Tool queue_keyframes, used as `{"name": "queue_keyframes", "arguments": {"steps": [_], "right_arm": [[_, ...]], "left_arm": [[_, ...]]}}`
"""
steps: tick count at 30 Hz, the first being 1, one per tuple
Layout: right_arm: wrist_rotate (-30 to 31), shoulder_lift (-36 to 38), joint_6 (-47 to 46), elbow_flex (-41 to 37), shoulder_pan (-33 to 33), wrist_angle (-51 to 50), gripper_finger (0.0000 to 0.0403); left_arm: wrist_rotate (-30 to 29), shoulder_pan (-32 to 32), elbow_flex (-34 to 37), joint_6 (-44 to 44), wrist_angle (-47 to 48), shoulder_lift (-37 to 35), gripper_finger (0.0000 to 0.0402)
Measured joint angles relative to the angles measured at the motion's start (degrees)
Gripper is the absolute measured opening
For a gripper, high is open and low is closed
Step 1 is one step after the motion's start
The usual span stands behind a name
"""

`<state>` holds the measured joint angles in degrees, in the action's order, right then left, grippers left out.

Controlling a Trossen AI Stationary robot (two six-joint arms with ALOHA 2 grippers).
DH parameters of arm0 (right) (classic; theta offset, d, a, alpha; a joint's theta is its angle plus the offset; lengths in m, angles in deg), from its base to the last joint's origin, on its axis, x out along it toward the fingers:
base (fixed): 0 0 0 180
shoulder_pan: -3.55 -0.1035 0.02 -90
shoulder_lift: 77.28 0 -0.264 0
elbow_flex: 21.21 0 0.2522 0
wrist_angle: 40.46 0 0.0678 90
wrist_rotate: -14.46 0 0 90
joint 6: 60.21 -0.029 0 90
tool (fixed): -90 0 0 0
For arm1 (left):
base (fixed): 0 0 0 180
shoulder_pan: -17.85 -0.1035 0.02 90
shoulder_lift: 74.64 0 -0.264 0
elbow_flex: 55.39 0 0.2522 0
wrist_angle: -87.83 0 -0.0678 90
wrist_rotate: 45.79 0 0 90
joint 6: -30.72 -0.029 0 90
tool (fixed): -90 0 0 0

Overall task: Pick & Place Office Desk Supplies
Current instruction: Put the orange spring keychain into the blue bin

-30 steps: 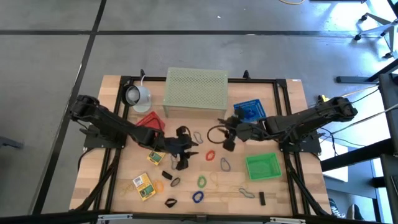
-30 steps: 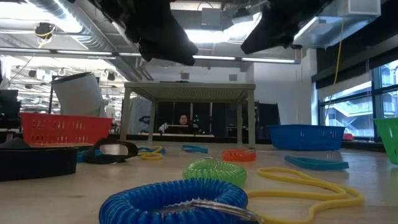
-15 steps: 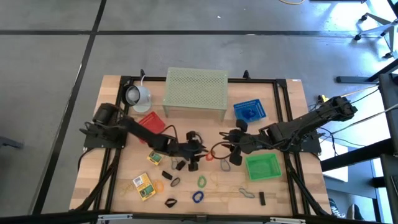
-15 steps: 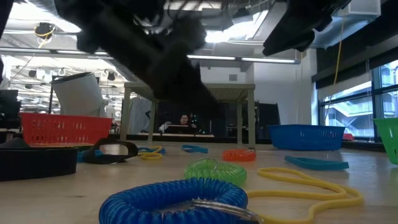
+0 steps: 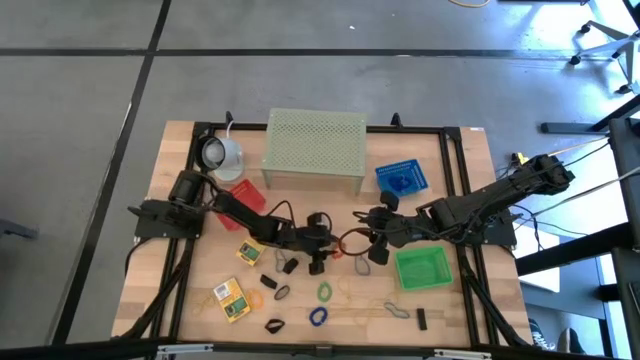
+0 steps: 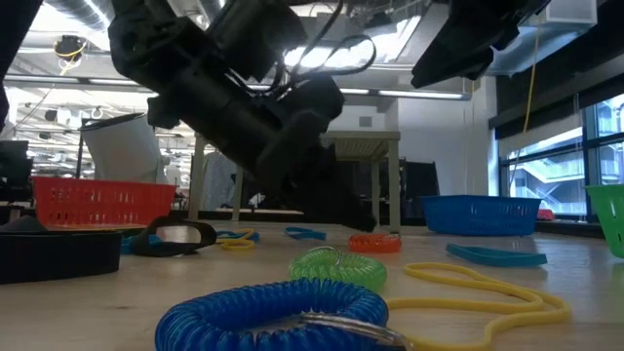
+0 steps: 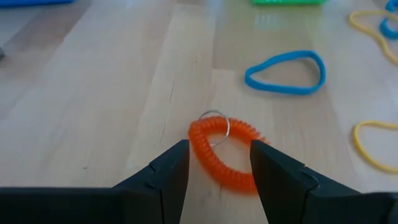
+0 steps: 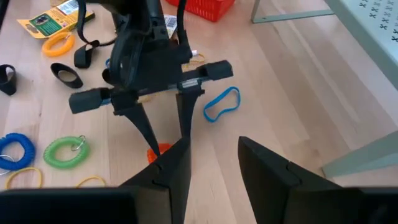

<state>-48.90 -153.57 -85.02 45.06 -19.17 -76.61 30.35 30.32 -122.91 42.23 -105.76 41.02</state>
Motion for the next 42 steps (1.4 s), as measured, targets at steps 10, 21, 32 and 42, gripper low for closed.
{"name": "queue_keyframes", "arguments": {"steps": [10,21,32,42], "right_arm": [[1.43,-0.02,1.29,0.0,0.0,-0.18,0.0135],[1.43,-0.02,2.77,0.0,0.0,-0.22,0.0135],[1.44,-0.04,2.99,-0.02,0.0,-0.4,0.0135],[2.99,-0.04,4.32,-0.02,0.0,0.06,0.0135]], "left_arm": [[1.25,-1.54,-1.4,-0.55,1.21,3.26,0.0143],[3.3,-1.7,-1.2,-5.47,1.06,3.35,0.0012],[1.03,-1.74,-0.96,-11.86,-0.29,-5.89,0.0011],[-15.0,-0.52,-0.92,-22.81,6.18,-19.84,0.0011]]}}
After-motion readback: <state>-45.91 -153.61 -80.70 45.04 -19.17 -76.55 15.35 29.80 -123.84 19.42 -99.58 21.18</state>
